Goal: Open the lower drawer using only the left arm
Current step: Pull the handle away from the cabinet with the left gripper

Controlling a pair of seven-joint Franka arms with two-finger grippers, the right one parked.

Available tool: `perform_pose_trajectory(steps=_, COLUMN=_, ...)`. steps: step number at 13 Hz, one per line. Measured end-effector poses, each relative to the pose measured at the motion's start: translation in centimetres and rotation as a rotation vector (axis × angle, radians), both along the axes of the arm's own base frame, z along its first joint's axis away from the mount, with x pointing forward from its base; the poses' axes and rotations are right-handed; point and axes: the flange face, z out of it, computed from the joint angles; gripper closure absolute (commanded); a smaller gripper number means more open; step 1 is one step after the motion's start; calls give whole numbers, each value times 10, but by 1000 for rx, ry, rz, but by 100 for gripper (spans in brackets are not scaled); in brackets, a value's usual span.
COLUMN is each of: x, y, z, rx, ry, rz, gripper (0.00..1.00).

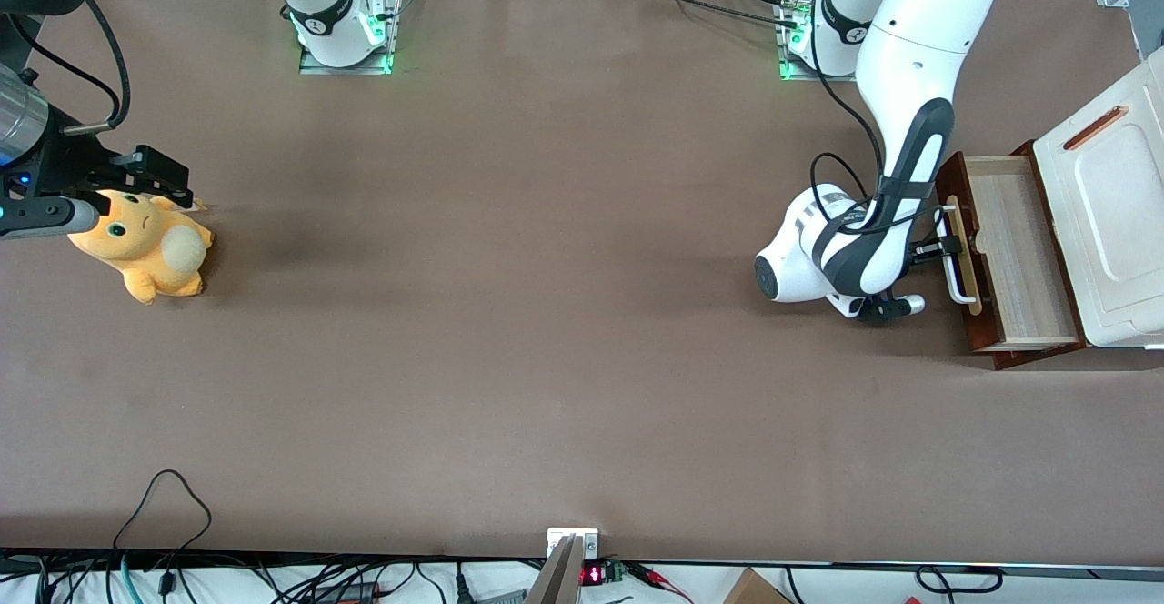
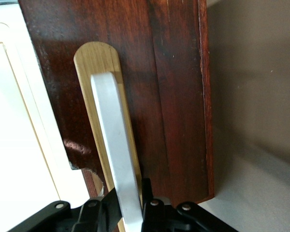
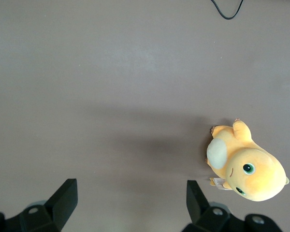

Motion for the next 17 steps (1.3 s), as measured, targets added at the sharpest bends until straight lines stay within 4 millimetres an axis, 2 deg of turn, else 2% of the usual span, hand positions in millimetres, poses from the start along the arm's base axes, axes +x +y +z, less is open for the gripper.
perform_pose_trajectory(steps=11, x=-5, y=-18, z=-1, rx=-4, ry=-4, rz=-9, gripper=83)
perform_pose_trajectory(steps=12, x=-6, y=-19, z=-1, rx=-4, ry=-5, rz=-10, gripper=77)
perform_pose_trajectory(steps=13, x=-6, y=-19, z=-1, rx=-4, ry=-5, rz=-10, gripper=49)
perform_pose_trajectory(steps=14, x=-6, y=-20, z=-1, rx=-3, ry=-5, rz=-11, gripper=0)
perform_pose_trajectory(steps=17, x=-7, y=-22, z=-1, rx=-5, ry=-2, rz=-10, gripper=0)
